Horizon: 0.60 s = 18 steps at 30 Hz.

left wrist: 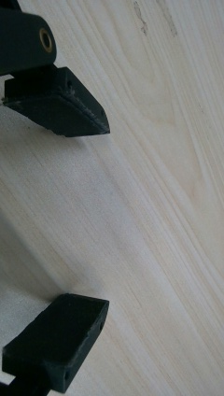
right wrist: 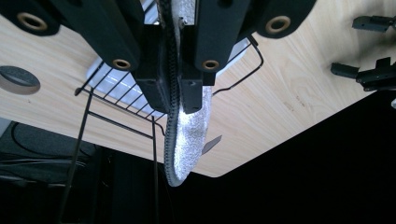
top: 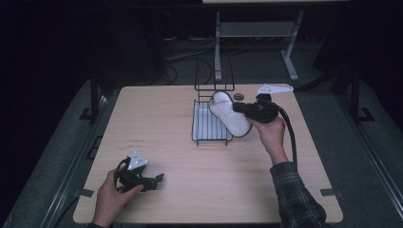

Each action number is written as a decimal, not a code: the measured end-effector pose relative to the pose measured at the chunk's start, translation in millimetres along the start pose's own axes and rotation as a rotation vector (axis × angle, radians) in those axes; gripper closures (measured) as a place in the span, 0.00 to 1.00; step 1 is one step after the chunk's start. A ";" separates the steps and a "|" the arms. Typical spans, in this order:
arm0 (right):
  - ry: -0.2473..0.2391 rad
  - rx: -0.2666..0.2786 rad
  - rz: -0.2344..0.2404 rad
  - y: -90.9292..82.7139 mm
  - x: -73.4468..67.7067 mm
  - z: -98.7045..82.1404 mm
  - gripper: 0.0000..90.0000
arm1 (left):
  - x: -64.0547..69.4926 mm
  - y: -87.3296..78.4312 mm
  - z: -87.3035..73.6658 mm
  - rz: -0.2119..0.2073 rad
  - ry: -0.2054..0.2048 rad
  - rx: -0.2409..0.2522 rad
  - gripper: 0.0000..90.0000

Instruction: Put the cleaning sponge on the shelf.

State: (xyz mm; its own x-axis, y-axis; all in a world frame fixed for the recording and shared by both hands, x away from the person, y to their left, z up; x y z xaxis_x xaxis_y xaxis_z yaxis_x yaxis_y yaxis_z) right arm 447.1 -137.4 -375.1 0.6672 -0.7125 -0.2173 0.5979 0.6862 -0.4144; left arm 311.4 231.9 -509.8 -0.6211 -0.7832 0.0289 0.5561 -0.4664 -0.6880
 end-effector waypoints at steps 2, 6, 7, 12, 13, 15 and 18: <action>-0.001 0.012 -0.002 3.6 -0.9 1.8 0.93 | 0.0 0.0 0.0 0.000 0.000 0.000 0.14; 0.007 0.003 0.004 12.8 -0.8 3.2 0.93 | 0.0 0.0 0.0 0.000 0.000 0.000 0.14; 0.010 0.001 0.004 15.6 -1.2 3.9 0.93 | 0.0 0.0 0.0 0.000 0.000 0.000 0.14; 0.008 -0.007 0.007 25.9 -3.0 6.9 0.93 | 0.0 0.0 0.0 0.000 0.000 0.000 0.14; 0.003 -0.004 0.004 30.5 -3.7 7.2 0.93 | 0.0 0.0 0.0 0.000 0.001 0.000 0.14; 0.004 -0.008 0.005 32.9 -3.7 6.7 0.93 | 0.0 0.0 0.0 0.000 0.000 0.000 0.14; 0.017 -0.022 0.005 44.1 -2.4 4.4 0.93 | 0.0 0.0 0.0 0.000 0.001 0.001 0.14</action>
State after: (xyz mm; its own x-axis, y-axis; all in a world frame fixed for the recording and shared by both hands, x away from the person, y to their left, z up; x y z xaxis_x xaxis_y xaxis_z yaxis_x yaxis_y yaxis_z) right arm 473.8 -104.8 -389.0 0.6624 -0.7114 -0.2350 0.5840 0.6868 -0.4328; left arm 311.5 231.9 -509.8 -0.6218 -0.7827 0.0286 0.5561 -0.4669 -0.6875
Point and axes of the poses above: each handheld gripper's, and its own axes: y roughly forward along the jaws, z roughly out of its top, x roughly to its right, the point moved 5 cm from there along y, roughly forward along the jaws, and after that the axes turned 3 degrees about -z, right-handed, at the moved point
